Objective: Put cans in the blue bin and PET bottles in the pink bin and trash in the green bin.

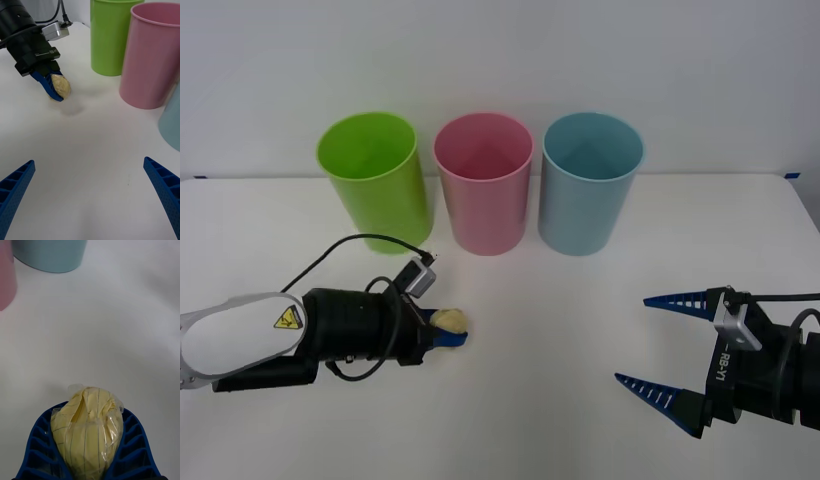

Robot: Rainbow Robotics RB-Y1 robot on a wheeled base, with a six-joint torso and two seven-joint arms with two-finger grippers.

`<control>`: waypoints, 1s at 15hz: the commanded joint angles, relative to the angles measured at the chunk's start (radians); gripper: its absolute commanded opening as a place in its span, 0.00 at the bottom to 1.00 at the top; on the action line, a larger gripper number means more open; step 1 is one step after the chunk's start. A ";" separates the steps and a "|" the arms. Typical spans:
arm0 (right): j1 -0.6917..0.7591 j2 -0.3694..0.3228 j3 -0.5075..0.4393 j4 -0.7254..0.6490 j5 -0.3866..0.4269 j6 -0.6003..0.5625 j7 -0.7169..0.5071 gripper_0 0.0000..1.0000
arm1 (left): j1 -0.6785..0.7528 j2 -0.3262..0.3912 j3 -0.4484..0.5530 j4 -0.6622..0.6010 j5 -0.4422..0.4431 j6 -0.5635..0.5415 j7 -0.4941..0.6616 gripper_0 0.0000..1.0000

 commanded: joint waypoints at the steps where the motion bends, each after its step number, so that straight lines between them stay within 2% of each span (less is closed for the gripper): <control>1: 0.000 0.000 0.000 0.000 0.000 0.000 0.000 1.00 | 0.183 -0.012 0.203 -0.067 -0.111 -0.083 -0.004 0.00; 4: 0.000 0.000 0.000 0.000 0.000 0.000 0.000 1.00 | 0.344 -0.045 0.381 -0.127 -0.203 -0.129 0.005 0.00; 6: 0.000 0.000 0.000 0.000 0.000 0.000 0.000 1.00 | 0.435 -0.088 0.505 -0.164 -0.200 -0.183 -0.001 0.00; 8: 0.000 0.000 0.000 0.000 0.000 0.000 0.000 1.00 | 0.490 -0.118 0.582 -0.188 -0.203 -0.187 -0.016 0.00; 10: 0.000 0.000 0.000 0.000 0.000 0.000 0.000 1.00 | 0.522 -0.133 0.629 -0.205 -0.170 -0.187 -0.027 0.00; 13: 0.000 0.000 0.000 0.000 0.000 0.000 0.000 1.00 | 0.539 -0.174 0.721 -0.213 -0.055 -0.189 -0.148 0.00; 15: 0.000 0.000 0.000 0.000 0.000 0.000 0.000 1.00 | 0.554 -0.191 0.804 -0.228 0.039 -0.246 -0.197 0.00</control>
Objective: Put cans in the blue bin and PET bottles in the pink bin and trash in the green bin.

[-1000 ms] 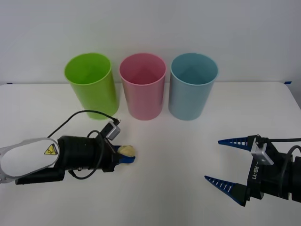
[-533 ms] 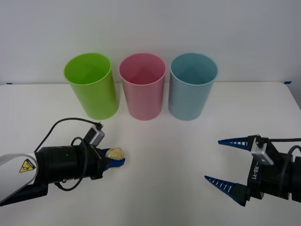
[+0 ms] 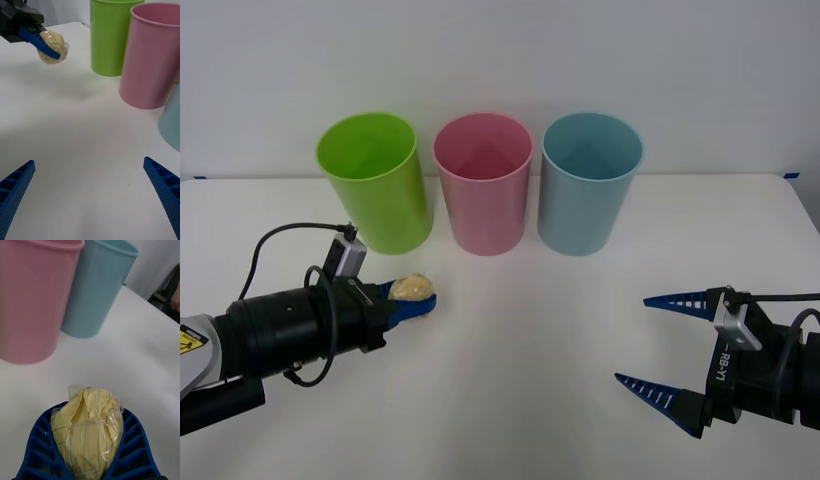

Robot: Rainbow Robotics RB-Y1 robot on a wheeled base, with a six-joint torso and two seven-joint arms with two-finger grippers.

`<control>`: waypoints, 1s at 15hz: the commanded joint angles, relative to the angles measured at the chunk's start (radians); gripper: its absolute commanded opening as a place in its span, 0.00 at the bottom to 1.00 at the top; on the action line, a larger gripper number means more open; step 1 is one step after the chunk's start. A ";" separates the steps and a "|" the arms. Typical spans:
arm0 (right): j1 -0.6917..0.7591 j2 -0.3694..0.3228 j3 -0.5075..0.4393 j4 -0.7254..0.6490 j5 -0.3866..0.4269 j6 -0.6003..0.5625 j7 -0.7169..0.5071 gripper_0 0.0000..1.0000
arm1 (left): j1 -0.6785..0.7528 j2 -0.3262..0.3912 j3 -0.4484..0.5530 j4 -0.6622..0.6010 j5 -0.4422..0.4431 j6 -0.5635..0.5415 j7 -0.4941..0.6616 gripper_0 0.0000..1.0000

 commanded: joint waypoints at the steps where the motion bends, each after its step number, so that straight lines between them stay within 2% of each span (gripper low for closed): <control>1: 0.000 0.000 0.000 0.000 0.000 0.000 0.000 1.00 | 0.025 -0.014 0.096 -0.030 0.109 -0.054 -0.048 0.00; 2: 0.000 0.000 0.000 0.000 0.000 0.000 0.000 1.00 | 0.031 -0.018 0.116 -0.041 0.136 -0.054 -0.055 0.00; 6: 0.000 0.000 0.000 0.000 0.000 0.000 0.000 1.00 | 0.031 -0.051 0.165 -0.046 0.353 -0.054 -0.146 0.00; 7: 0.000 0.000 0.000 0.000 0.000 0.000 0.000 1.00 | 0.031 -0.057 0.182 -0.047 0.379 -0.048 -0.175 0.00; 11: 0.000 0.000 0.000 0.000 0.000 0.000 0.000 1.00 | 0.053 -0.079 0.283 -0.073 0.392 -0.007 -0.229 0.00; 15: 0.000 0.000 0.000 0.000 0.000 0.000 0.000 1.00 | 0.059 -0.079 0.364 -0.098 0.420 0.036 -0.222 0.00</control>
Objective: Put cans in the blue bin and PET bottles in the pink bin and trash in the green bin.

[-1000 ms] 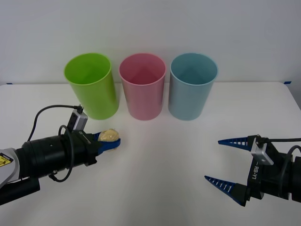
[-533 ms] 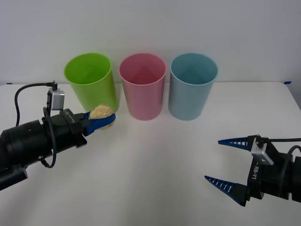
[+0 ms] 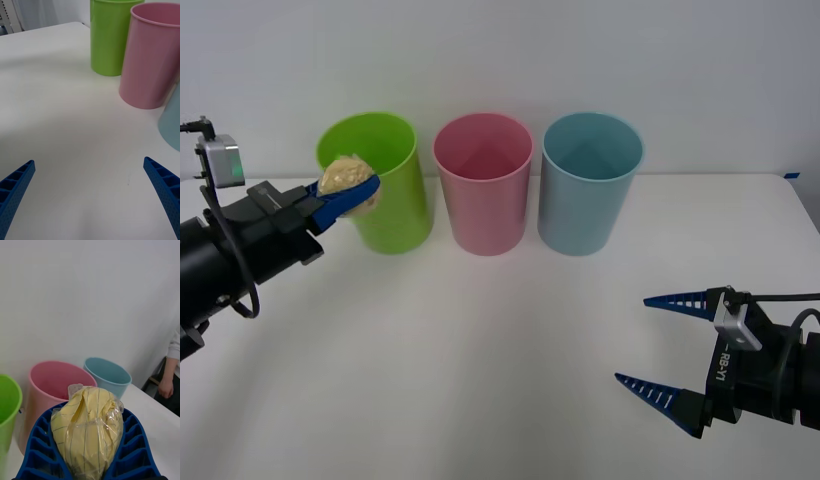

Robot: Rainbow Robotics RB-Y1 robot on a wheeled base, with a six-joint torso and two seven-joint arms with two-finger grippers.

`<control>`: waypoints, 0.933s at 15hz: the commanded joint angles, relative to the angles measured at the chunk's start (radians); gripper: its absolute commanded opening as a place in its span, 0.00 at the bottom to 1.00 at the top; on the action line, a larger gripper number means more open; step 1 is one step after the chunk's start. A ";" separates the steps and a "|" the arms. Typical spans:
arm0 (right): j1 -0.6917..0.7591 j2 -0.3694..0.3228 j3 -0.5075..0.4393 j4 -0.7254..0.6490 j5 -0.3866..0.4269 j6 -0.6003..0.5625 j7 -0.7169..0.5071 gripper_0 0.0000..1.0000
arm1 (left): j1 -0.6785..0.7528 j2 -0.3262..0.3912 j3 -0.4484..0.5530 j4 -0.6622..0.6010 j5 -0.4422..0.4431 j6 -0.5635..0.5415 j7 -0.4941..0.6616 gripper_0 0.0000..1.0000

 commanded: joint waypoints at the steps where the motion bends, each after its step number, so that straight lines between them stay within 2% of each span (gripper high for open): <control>1: 0.000 0.000 0.000 0.000 0.000 0.000 0.000 1.00 | 0.000 0.002 0.046 -0.021 0.003 0.044 0.000 0.00; 4: 0.000 0.000 0.000 0.000 0.000 0.000 0.000 1.00 | -0.014 0.029 0.054 -0.035 -0.023 0.155 0.006 0.00; 7: 0.000 0.000 0.000 0.000 0.000 0.000 0.000 1.00 | -0.044 0.086 0.026 -0.033 -0.040 0.242 0.021 0.00; 9: 0.000 0.000 0.000 0.000 0.000 0.000 0.000 1.00 | -0.080 0.141 -0.024 -0.033 -0.040 0.319 0.035 0.00; 11: 0.000 0.000 0.000 0.000 0.000 0.000 0.000 1.00 | -0.132 0.229 -0.123 -0.033 -0.026 0.463 0.046 0.00; 13: 0.000 0.000 0.000 0.000 0.000 0.000 0.000 1.00 | -0.189 0.299 -0.201 0.002 -0.008 0.531 0.055 0.00; 14: 0.000 0.000 0.000 0.000 0.000 0.000 0.000 1.00 | -0.222 0.302 -0.222 0.034 -0.006 0.538 0.057 0.00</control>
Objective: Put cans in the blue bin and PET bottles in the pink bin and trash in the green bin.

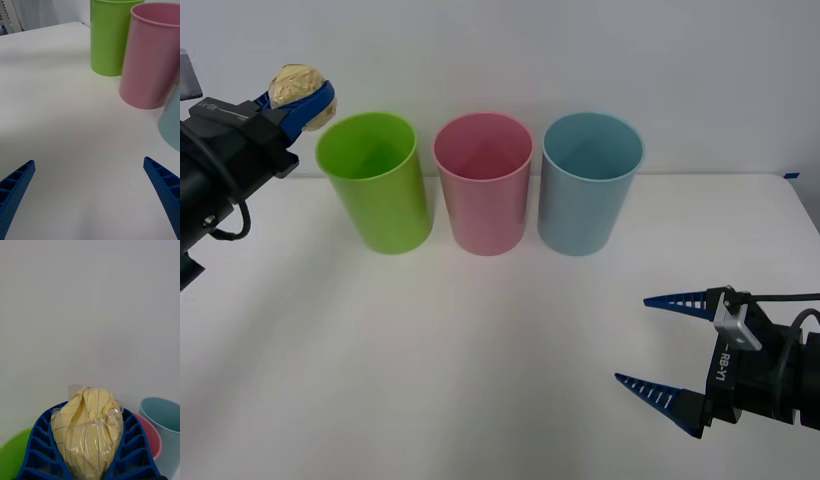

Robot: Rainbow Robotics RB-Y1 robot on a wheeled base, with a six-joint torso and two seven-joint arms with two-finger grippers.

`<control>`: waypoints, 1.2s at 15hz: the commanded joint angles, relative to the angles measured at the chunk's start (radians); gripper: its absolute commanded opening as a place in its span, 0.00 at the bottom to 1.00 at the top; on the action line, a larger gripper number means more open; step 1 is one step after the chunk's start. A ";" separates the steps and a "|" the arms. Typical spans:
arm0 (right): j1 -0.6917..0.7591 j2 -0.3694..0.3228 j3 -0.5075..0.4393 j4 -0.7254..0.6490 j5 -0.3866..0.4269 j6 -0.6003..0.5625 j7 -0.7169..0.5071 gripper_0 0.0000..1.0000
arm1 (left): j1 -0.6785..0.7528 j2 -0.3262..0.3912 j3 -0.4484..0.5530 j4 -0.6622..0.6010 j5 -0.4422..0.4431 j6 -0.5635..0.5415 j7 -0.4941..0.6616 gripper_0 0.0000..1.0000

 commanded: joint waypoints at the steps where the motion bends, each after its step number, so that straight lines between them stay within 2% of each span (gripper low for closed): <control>1: 0.000 0.000 0.000 0.000 0.000 0.000 0.000 1.00 | -0.096 0.028 -0.069 0.088 0.007 0.029 0.006 0.00; 6: 0.000 0.000 0.000 0.000 0.000 0.000 0.000 1.00 | -0.238 0.036 -0.184 0.212 0.007 0.047 0.026 0.00; 9: 0.000 0.000 0.000 0.000 0.000 0.000 0.000 1.00 | -0.320 0.072 -0.286 0.269 0.023 0.049 0.049 0.00; 13: 0.000 0.000 0.000 0.000 0.000 0.000 0.000 1.00 | -0.465 0.077 -0.424 0.395 0.035 0.049 0.072 0.00; 18: 0.000 0.000 0.000 0.000 0.000 0.000 0.000 1.00 | -0.541 0.092 -0.527 0.467 0.037 0.049 0.086 0.00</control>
